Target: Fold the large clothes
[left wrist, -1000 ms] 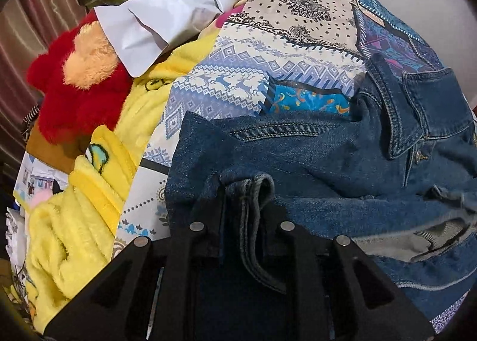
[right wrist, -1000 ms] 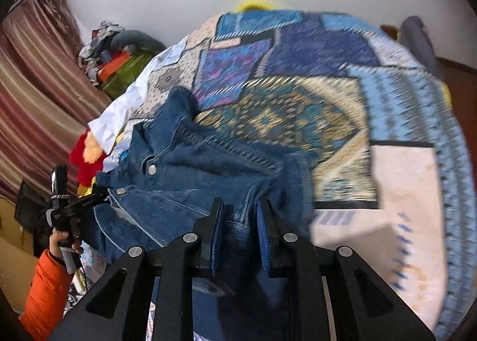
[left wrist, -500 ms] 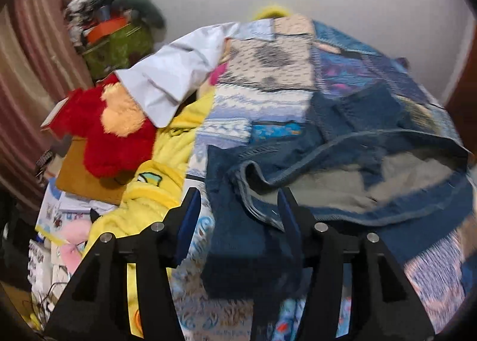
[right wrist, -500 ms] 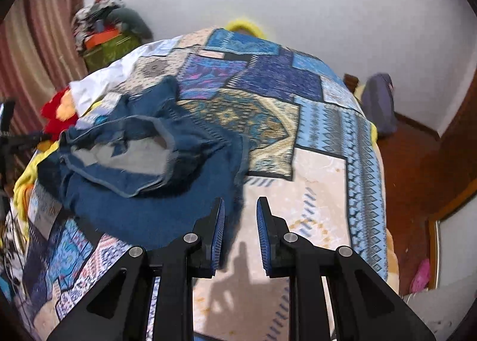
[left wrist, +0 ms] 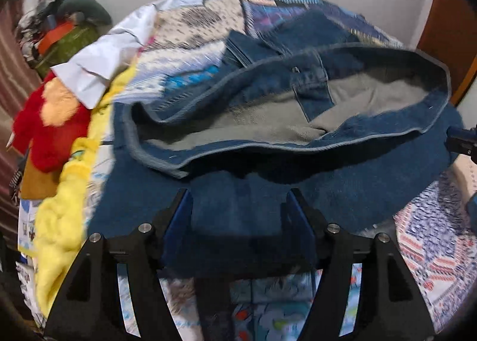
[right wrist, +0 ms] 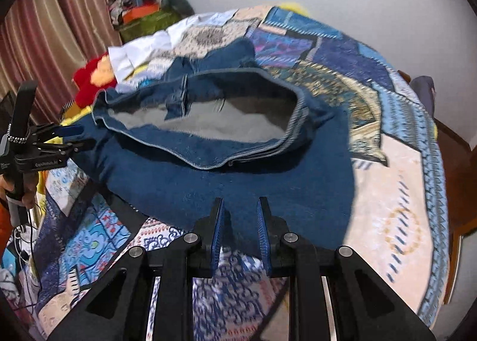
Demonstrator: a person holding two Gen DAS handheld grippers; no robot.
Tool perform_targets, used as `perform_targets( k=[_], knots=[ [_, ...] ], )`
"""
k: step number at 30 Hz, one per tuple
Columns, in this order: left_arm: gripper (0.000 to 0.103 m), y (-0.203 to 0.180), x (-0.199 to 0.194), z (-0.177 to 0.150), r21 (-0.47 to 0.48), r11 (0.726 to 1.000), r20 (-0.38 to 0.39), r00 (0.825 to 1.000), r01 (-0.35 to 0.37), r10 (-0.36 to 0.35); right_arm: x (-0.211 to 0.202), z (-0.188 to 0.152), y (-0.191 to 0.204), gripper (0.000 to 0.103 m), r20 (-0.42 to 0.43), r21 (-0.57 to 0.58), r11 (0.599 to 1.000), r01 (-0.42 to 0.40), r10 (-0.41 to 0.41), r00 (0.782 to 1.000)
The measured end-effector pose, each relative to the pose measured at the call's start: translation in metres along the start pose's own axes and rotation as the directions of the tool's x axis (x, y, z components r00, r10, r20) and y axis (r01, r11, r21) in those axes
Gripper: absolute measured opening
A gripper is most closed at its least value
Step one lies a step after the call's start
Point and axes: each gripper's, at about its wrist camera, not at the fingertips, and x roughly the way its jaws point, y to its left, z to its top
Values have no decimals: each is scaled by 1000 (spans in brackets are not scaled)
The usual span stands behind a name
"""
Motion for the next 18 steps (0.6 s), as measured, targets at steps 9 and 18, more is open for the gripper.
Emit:
perform_targets(
  k=[9,18],
  knots=[
    [53,20,47,70,-52,997,-6,999,-51,51,39,63,-16,17,31,-17,1000,11,-10,999],
    [52,61,64,116,-209,978,-29,999,-19,13,66,113,-78,17,56,248,952,181,-200,978]
  ],
)
